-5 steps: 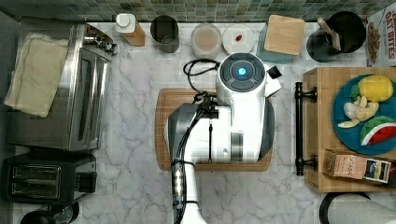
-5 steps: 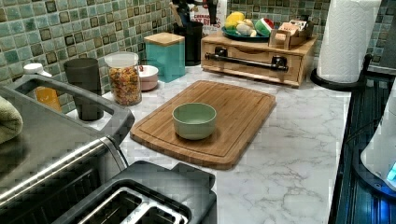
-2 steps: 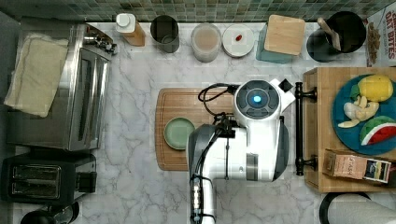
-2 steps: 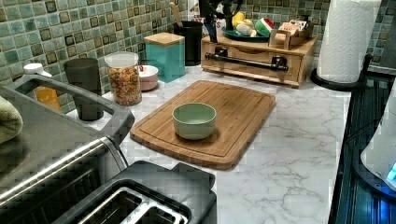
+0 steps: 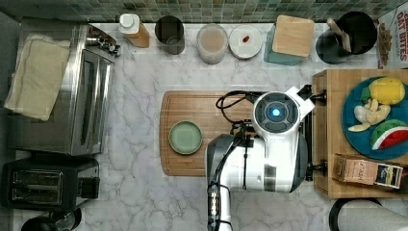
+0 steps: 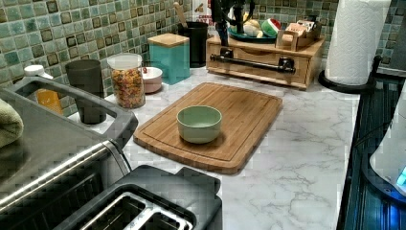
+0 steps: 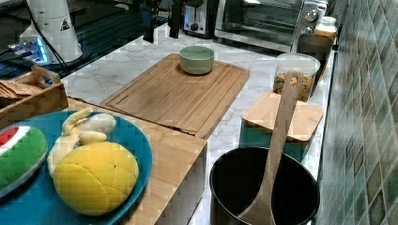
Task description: Open the drawer.
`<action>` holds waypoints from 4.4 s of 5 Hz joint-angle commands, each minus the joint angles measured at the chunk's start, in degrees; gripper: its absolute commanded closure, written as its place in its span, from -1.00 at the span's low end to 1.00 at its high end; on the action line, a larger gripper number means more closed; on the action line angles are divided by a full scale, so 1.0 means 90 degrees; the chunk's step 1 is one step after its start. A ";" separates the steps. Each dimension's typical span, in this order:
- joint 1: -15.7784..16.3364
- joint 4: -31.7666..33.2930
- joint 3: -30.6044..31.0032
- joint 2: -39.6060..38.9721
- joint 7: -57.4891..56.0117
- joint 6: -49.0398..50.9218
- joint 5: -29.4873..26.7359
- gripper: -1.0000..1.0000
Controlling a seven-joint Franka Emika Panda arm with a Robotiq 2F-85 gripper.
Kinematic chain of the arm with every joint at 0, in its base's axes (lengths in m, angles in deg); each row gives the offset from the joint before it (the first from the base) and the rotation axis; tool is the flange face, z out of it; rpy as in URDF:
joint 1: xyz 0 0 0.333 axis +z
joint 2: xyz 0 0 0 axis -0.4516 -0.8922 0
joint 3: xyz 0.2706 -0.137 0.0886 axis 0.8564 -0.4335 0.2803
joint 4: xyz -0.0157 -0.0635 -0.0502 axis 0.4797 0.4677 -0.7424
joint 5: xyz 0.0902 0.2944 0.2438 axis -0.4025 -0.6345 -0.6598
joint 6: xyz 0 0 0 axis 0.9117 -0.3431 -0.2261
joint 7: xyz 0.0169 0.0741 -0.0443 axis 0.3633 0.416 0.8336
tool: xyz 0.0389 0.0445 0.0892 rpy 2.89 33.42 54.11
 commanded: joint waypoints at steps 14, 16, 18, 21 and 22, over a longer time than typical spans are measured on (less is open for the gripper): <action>-0.1550 0.0111 -0.0253 -0.1996 -0.2468 -0.3057 -0.0777 -1.00; -0.1069 0.0498 -0.0266 -0.1388 -0.1534 -0.2256 -0.0362 -1.00; -0.0550 0.1185 0.0276 -0.1015 -0.0967 -0.2519 -0.0637 -1.00; 0.0473 0.1827 0.0847 -0.0754 0.0673 -0.2943 -0.0496 -1.00; 0.0490 0.1722 0.1042 -0.1031 0.1072 -0.3232 -0.0333 -1.00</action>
